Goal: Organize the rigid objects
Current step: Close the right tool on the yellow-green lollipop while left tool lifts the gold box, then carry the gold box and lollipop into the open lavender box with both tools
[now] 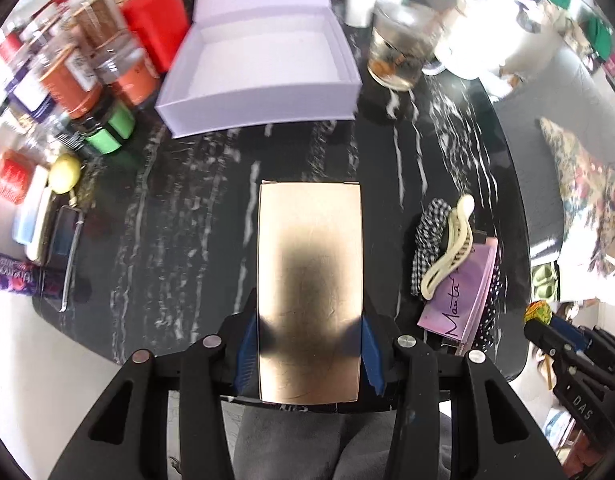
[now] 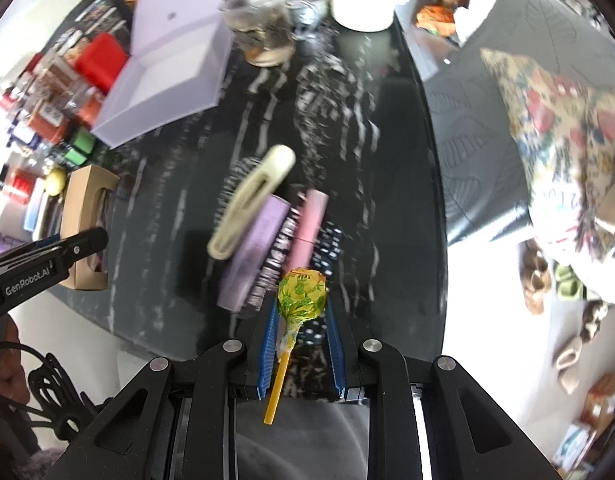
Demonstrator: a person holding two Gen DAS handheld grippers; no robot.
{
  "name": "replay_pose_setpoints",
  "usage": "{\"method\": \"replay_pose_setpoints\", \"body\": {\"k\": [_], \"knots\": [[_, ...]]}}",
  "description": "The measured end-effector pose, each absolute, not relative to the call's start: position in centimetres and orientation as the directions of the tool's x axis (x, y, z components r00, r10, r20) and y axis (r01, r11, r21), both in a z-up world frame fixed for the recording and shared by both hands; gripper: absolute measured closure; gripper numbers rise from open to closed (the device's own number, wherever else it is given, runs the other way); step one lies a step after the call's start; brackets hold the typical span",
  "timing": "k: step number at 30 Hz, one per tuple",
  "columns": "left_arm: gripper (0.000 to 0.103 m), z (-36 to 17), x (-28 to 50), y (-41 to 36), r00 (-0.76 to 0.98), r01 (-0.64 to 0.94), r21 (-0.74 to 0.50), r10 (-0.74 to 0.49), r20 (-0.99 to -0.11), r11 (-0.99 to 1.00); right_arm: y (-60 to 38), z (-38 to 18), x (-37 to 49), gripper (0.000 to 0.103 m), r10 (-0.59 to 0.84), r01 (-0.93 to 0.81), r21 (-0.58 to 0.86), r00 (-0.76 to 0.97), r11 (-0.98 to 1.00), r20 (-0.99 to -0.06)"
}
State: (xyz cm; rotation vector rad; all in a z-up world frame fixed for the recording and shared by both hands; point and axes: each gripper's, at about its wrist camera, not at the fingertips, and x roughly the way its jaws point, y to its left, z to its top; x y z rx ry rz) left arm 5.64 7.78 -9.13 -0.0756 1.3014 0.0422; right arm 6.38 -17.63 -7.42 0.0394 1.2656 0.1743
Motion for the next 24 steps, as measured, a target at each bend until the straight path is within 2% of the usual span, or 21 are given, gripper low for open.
{"method": "replay_pose_setpoints", "body": {"k": [15,24], "knots": [[0.059,-5.6,5.4,12.1,0.333,-0.185,-0.018,0.045,-0.942,0.983,-11.7,-4.7,7.8,0.08,0.234,-0.301,0.139,0.308,0.943,-0.922],[0.059,-6.0,7.2,14.6,0.31,-0.205,-0.022,0.044,-0.95,0.978,-8.6,-4.6,9.7,0.08,0.245,-0.357,0.13,0.301,0.925,-0.921]]}}
